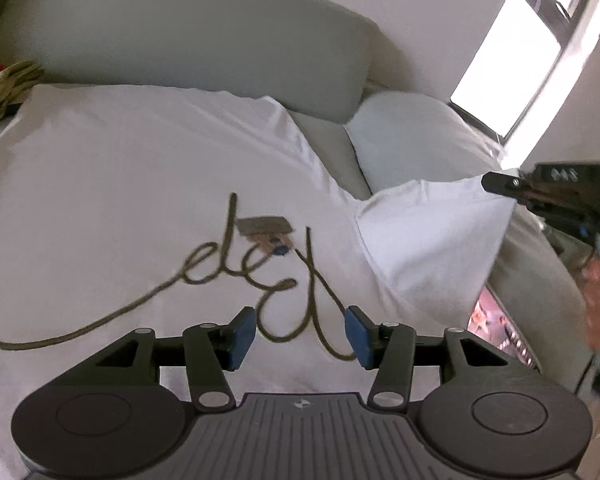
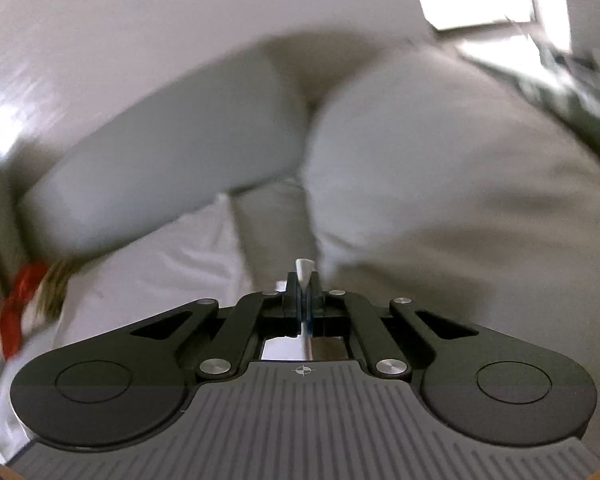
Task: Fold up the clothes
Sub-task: 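Close the right tool on the sleeve side edge of the shirt, then fold the held sleeve side over the shirt body with the right tool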
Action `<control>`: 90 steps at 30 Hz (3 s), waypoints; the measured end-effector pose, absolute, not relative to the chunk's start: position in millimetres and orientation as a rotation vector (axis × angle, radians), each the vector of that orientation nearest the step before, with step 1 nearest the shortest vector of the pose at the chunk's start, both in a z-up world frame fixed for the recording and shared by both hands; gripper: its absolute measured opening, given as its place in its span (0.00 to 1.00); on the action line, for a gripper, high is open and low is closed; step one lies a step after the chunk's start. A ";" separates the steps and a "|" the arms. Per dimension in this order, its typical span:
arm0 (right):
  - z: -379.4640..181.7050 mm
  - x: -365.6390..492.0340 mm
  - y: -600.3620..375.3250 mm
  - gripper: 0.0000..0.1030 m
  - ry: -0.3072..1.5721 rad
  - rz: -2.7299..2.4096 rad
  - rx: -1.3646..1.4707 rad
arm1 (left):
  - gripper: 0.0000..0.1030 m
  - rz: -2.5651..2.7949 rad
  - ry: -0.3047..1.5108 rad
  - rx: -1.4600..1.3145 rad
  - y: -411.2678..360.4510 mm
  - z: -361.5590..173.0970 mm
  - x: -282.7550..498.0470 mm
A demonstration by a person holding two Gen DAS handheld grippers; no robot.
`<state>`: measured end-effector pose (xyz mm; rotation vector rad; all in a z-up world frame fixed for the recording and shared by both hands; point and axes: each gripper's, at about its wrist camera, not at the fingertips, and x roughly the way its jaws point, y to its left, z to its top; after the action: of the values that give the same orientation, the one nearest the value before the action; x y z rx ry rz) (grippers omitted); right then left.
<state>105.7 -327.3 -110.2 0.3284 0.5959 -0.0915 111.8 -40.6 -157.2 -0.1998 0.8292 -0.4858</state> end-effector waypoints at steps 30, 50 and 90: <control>-179.4 171.9 -241.2 0.25 0.930 0.091 0.391 | 0.47 -0.374 0.816 -0.205 -30.6 -162.0 117.2; -176.3 130.7 -290.2 0.31 0.904 0.017 0.325 | 0.14 -0.572 0.748 -0.101 -93.3 -174.2 109.4; -148.3 30.7 -122.2 0.47 0.938 0.279 -0.006 | 0.23 -0.137 0.757 -0.005 35.9 -153.7 8.1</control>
<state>30.7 -122.2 -148.3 -0.0059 0.9378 0.2795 8.1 35.9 -153.7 -0.0053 0.7566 -0.1372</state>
